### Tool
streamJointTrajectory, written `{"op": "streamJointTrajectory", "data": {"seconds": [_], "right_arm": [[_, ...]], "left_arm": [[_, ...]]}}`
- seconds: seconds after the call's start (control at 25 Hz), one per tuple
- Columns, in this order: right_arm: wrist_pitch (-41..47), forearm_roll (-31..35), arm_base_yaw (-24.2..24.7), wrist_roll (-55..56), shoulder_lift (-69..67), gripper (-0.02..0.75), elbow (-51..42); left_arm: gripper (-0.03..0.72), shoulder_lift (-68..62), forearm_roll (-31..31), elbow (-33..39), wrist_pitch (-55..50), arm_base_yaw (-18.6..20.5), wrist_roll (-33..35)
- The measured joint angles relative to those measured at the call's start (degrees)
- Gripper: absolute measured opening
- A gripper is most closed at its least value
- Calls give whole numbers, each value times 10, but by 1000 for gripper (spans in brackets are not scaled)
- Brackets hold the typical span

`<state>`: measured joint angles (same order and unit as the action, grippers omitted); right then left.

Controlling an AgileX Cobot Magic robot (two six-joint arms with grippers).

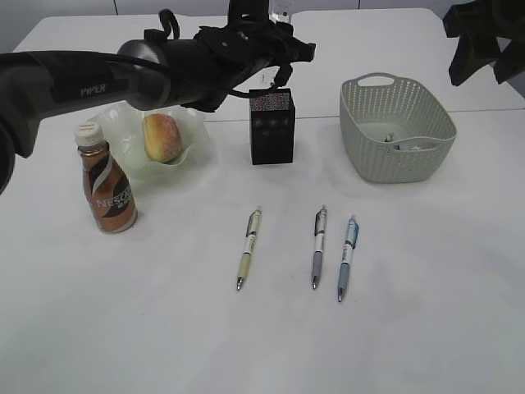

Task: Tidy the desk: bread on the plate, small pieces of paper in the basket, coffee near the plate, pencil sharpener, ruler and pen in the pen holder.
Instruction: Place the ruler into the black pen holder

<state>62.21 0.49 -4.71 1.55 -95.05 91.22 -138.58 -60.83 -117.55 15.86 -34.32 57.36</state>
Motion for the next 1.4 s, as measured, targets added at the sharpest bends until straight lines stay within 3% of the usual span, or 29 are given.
{"op": "streamJointTrajectory", "data": {"seconds": [0.96,1.2,1.4], "right_arm": [[0,0,0,0,0,447,0],[0,0,0,0,0,447,0],[0,0,0,0,0,447,0]], "left_arm": [[295,-9,26,0,16,0,0],[375,-9,39,0,16,-1,0],[393,-9,49,0,17,-5,0]]}}
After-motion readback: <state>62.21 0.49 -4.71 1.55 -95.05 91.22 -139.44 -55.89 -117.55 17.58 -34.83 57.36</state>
